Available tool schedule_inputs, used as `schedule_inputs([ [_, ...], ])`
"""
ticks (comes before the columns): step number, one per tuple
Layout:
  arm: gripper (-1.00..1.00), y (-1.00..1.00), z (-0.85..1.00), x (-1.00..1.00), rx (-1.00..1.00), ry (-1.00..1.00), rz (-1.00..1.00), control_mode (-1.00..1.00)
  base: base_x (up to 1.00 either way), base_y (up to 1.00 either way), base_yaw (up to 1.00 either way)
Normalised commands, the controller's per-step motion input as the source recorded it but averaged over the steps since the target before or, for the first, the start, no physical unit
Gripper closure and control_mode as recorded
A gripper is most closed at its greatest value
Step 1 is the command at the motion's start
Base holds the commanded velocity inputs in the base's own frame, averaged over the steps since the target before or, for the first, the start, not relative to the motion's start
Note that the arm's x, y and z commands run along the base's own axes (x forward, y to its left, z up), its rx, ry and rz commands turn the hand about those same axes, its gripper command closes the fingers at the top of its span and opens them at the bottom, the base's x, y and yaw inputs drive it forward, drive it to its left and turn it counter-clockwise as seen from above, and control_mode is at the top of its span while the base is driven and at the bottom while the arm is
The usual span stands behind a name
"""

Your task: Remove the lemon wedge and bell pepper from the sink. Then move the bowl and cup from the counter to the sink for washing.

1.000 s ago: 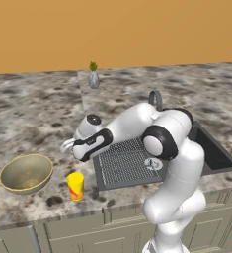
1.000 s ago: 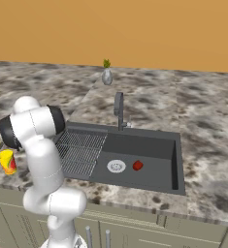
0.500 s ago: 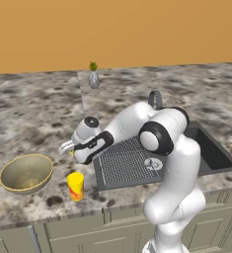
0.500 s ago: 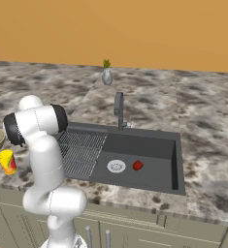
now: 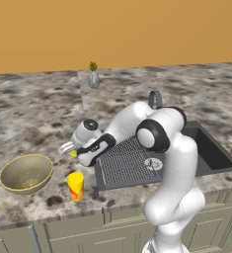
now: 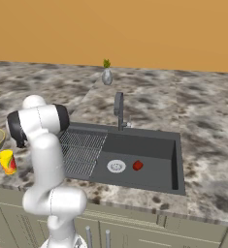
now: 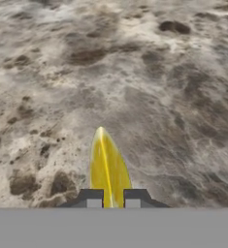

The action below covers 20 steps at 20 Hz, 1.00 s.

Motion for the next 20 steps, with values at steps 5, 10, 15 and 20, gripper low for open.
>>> schedule_inputs([
  [5,1.0,0.07,-0.1,0.06,0.0,-0.02,0.0,-1.0,0.0,0.0,0.0],
  [10,1.0,0.07,-0.11,0.05,0.0,-0.01,0.0,-1.0,0.0,0.0,0.0],
  [15,-1.0,0.08,-0.1,0.03,0.0,-0.01,0.0,-1.0,0.0,0.0,0.0],
  [20,-1.0,0.05,-0.08,0.01,0.0,-0.03,0.0,-1.0,0.0,0.0,0.0],
])
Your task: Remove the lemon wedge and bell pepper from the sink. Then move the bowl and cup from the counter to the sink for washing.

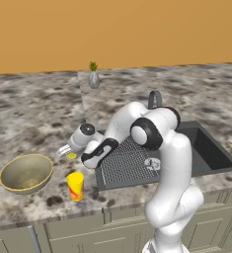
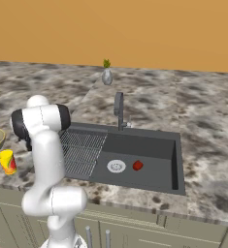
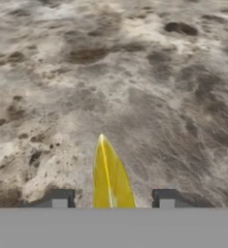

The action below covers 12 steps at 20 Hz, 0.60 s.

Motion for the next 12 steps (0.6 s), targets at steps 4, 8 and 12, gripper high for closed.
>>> schedule_inputs([
  [4,-1.0,0.04,-0.07,0.03,0.0,-0.04,0.0,-1.0,0.0,0.0,0.0],
  [8,-1.0,0.03,-0.04,0.02,0.0,-0.05,0.0,-1.0,0.0,0.0,0.0],
  [12,-1.0,0.01,0.01,0.01,-0.02,-0.13,0.0,-1.0,0.0,0.0,0.0],
])
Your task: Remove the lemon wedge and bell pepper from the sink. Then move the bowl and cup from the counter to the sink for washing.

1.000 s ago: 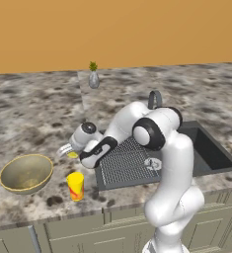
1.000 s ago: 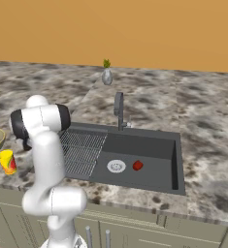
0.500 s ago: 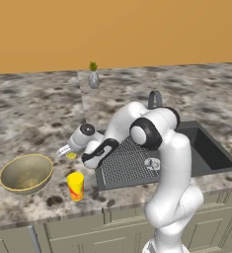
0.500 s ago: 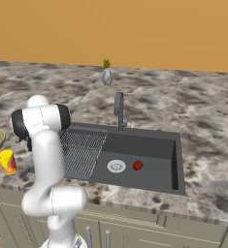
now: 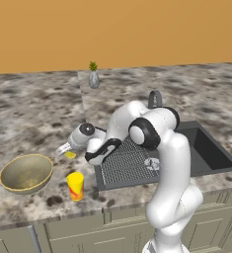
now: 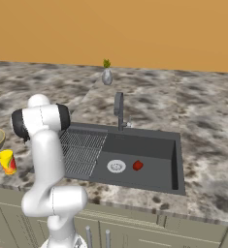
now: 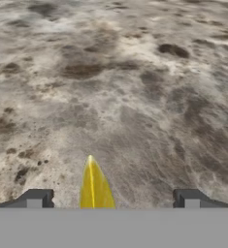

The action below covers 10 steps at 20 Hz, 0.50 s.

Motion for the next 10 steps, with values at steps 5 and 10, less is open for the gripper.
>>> schedule_inputs([
  [5,-1.0,-0.01,0.09,-0.01,-0.03,-0.08,0.0,-1.0,0.0,0.0,0.0],
  [10,-1.0,-0.09,0.14,-0.09,-0.01,0.0,-0.01,-1.0,0.0,0.0,0.0],
])
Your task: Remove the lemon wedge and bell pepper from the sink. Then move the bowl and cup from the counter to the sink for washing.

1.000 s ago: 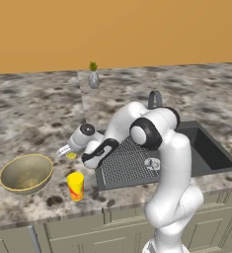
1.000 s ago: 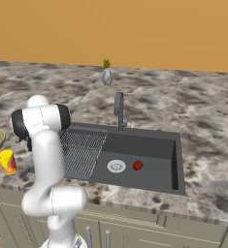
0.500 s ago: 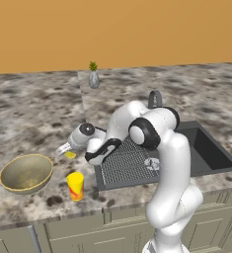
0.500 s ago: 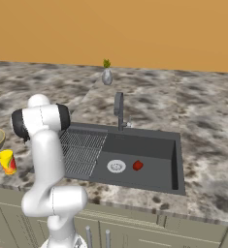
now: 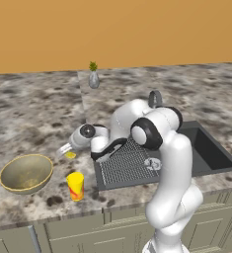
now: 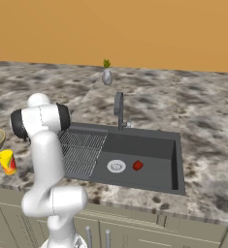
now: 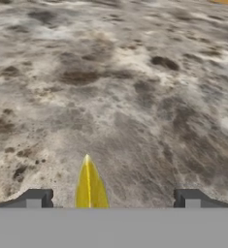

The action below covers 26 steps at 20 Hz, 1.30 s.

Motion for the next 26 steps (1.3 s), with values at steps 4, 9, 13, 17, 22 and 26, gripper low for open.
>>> schedule_inputs([
  [4,-1.0,-0.15,0.12,-0.15,0.0,0.0,-0.05,-1.0,0.0,0.0,0.0],
  [9,-1.0,-0.15,0.22,-0.02,0.0,-0.03,-0.01,-1.0,0.0,0.0,0.0],
  [13,-1.0,-0.17,0.3,-0.01,0.0,-0.07,0.0,-1.0,0.0,0.0,0.0],
  [17,-1.0,-0.16,0.29,-0.03,0.0,-0.03,-0.01,-1.0,0.0,0.0,0.0],
  [22,-1.0,-0.21,0.26,-0.09,0.0,0.0,-0.06,-1.0,0.0,0.0,0.0],
  [26,-1.0,-0.17,0.31,-0.07,0.0,0.0,-0.08,-1.0,0.0,0.0,0.0],
])
